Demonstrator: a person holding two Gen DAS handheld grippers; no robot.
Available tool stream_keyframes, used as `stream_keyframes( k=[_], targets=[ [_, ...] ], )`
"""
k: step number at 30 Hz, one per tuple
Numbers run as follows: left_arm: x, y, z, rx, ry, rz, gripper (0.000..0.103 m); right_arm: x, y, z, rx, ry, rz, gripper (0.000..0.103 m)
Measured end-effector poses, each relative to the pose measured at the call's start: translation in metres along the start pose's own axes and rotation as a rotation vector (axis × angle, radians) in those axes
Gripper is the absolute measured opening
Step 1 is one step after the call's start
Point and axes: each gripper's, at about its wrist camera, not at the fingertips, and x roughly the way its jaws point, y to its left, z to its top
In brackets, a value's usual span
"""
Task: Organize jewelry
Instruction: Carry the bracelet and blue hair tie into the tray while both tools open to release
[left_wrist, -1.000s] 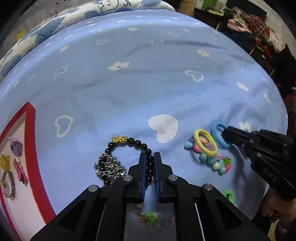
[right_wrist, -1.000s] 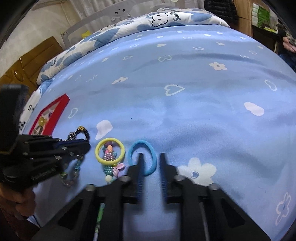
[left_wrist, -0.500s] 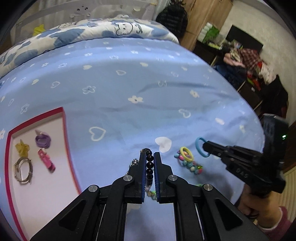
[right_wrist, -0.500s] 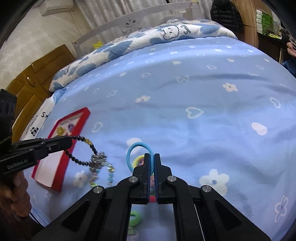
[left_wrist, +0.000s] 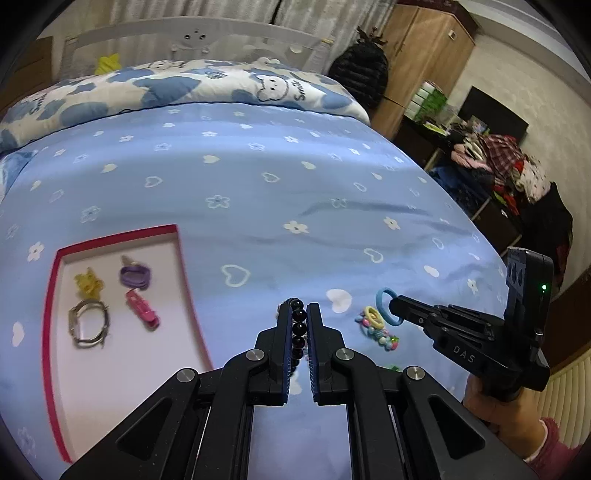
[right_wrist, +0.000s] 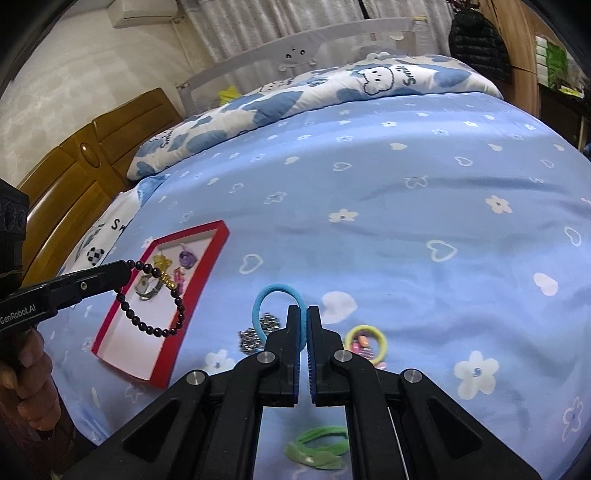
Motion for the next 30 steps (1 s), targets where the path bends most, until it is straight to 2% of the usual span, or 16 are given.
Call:
stream_keyframes(
  k=[7,17,26,30],
  targets=[
    [-0.025,0.031,-0.015,-0.067,-0.031,0.035,0.006,0.007,0.029,0.002,-0.041,0.011,0.04,0.003],
    [-0.047,0.078,-0.036,-0.163,-0.039,0.094,0.006,0.039,0.096,0.003,-0.141,0.063,0.141,0.003],
    [-0.048,0.111,-0.044,-0.231,-0.029,0.138,0.006,0.078,0.146,0.0,-0.203,0.126,0.204,0.003],
    [-0.039,0.122,-0.043,-0.26,-0.014,0.132,0.006,0.098,0.162,0.0,-0.231,0.161,0.206,0.003]
  ],
)
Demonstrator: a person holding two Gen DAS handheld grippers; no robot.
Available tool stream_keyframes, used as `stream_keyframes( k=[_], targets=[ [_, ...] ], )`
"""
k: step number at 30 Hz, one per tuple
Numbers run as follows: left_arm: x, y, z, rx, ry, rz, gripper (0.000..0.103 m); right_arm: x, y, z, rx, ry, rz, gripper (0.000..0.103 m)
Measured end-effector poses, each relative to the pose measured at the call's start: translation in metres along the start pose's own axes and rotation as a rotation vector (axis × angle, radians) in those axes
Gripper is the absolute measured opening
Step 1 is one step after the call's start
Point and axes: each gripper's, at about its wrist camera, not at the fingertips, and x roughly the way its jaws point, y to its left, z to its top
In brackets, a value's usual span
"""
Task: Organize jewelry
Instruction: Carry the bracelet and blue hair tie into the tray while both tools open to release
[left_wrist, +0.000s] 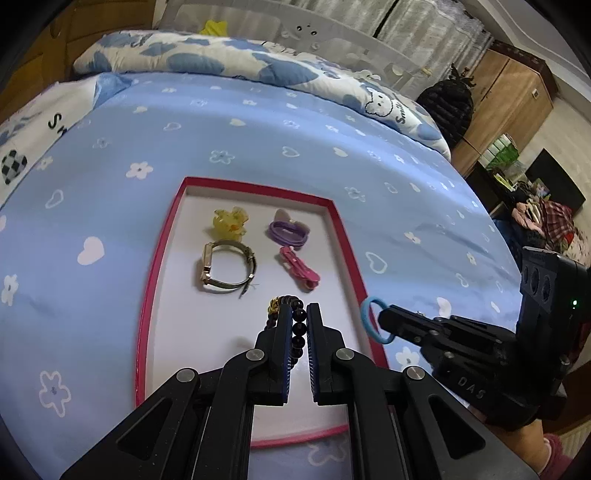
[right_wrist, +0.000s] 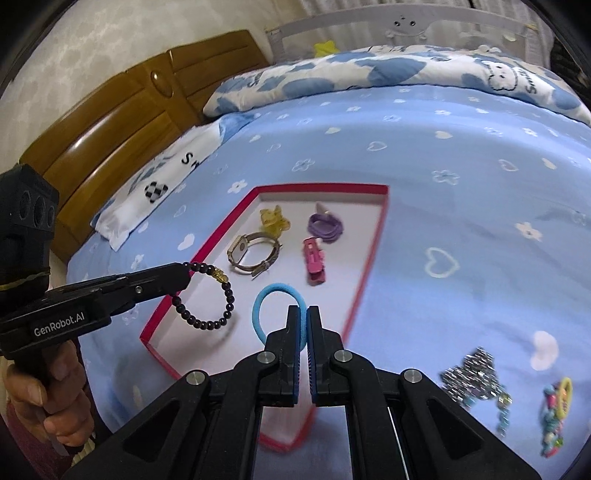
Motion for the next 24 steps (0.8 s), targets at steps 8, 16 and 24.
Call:
stream_keyframes(
  k=[8,16,24],
  targets=[
    [0.026,0.02,0.007,-0.053,0.027,0.028,0.006,0.035,0.007,0.005,-0.036,0.064,-0.016,0.003],
    [0.044,0.033,0.008,-0.064,0.053,0.126,0.006,0.06,0.006,0.009,-0.075,0.117,-0.056,0.003],
    [0.056,0.031,0.004,-0.046,0.078,0.2,0.006,0.079,0.007,0.008,-0.109,0.163,-0.074,0.004]
  ],
)
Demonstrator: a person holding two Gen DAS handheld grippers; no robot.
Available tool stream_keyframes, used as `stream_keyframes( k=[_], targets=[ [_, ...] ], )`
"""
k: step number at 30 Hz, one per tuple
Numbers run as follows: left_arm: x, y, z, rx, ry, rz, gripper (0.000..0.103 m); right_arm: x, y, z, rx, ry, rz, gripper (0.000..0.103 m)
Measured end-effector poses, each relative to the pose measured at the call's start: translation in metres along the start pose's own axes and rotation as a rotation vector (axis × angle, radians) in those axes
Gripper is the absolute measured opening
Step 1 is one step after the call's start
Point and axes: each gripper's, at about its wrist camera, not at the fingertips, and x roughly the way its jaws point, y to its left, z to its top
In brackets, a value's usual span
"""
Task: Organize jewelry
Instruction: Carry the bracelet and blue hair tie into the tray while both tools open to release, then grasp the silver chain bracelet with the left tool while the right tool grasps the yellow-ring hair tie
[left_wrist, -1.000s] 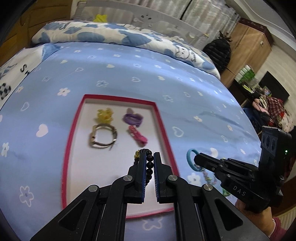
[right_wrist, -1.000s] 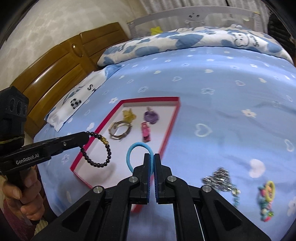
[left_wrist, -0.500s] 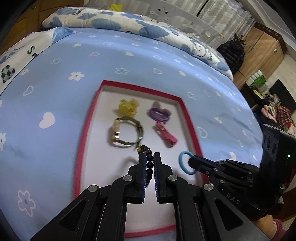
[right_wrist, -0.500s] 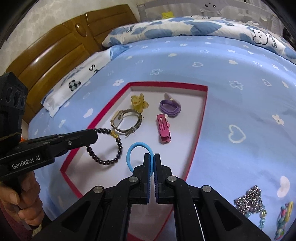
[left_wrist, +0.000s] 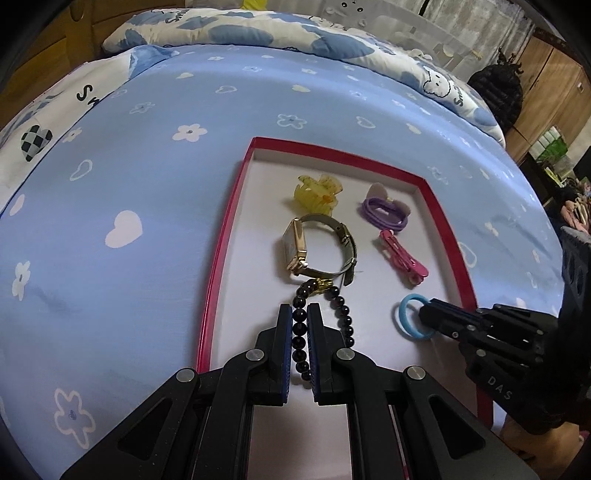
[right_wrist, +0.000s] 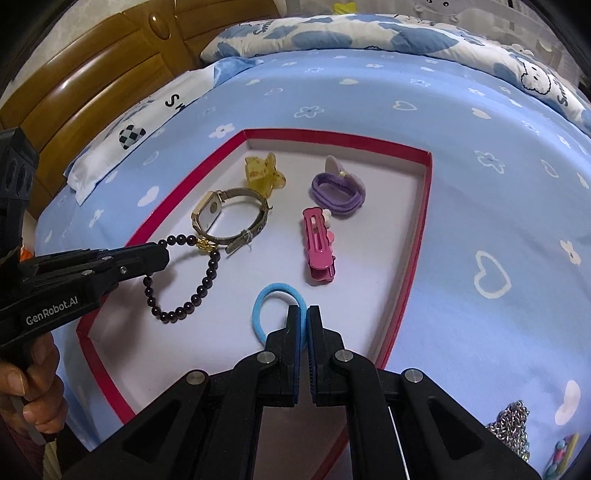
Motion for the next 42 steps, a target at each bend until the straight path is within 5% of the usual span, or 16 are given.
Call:
stream_keyframes(
  k=[13,21,25,42],
  targets=[
    [0.004,0.001,0.0,0.01,0.009,0.039,0.016,-0.008,0.001,0.0,0.016,-0.028,0.028,0.014],
    [-0.025,0.0,-0.006,-0.028,-0.063,-0.007,0.023,-0.046,-0.004,-0.004,0.061,-0.117,0.057,0.027],
    [-0.042,-0.005,-0.017,-0.041,-0.102,-0.035,0.034,-0.072,-0.011,-0.015,0.097,-0.173,0.06,0.028],
    [-0.079,-0.053,-0.042,0.061,-0.116,-0.125,0.044,-0.154,-0.084,-0.088,0.295,-0.278,-0.059,0.033]
  ],
)
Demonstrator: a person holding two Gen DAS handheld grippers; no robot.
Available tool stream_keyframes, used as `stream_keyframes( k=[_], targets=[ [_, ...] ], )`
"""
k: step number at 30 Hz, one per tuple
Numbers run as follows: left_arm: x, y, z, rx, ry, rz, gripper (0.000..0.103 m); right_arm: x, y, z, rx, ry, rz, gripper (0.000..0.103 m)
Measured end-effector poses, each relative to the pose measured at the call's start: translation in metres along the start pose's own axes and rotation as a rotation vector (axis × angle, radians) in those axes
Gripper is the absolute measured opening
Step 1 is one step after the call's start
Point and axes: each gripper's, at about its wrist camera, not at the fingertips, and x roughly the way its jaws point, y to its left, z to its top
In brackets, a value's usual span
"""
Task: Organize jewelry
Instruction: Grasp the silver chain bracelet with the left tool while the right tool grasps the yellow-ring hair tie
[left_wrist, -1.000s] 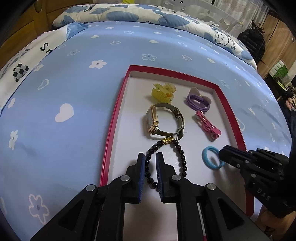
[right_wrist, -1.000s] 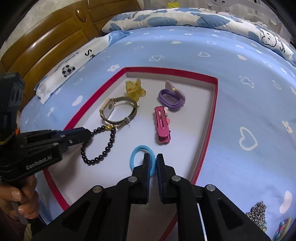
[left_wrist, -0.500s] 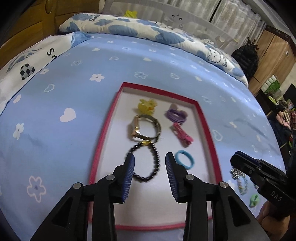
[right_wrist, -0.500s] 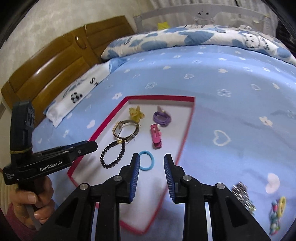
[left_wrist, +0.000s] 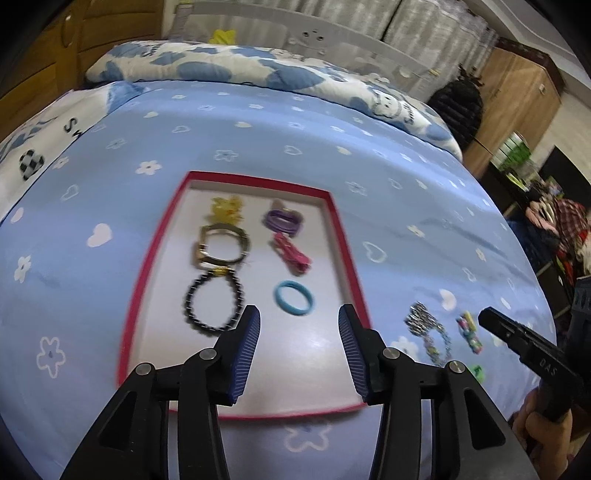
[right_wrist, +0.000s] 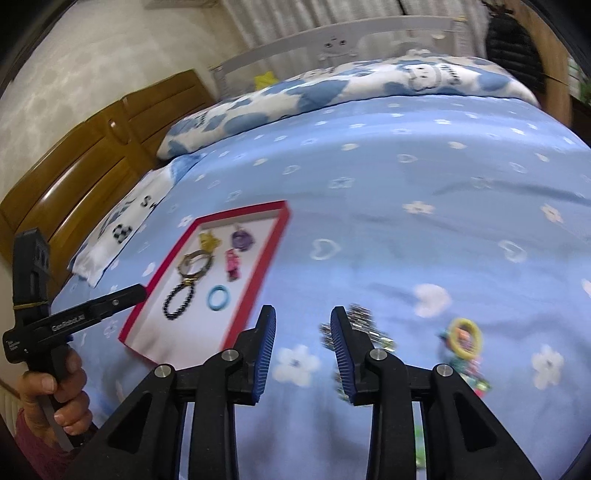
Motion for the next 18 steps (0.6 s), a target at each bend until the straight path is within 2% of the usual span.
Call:
stream_keyframes(
  k=[10,18],
  targets=[
    [0.007,-0.049,-0.007,0.12,0.046,-0.048,0.046,-0.036,-0.057,-0.019,0.109,-0.046,-0.088,0.034],
    [0.03,-0.082,-0.007,0.201,0.095,-0.057,0.046,-0.04,-0.084,-0.034,0.155,-0.039,-0.113,0.034]
  ],
)
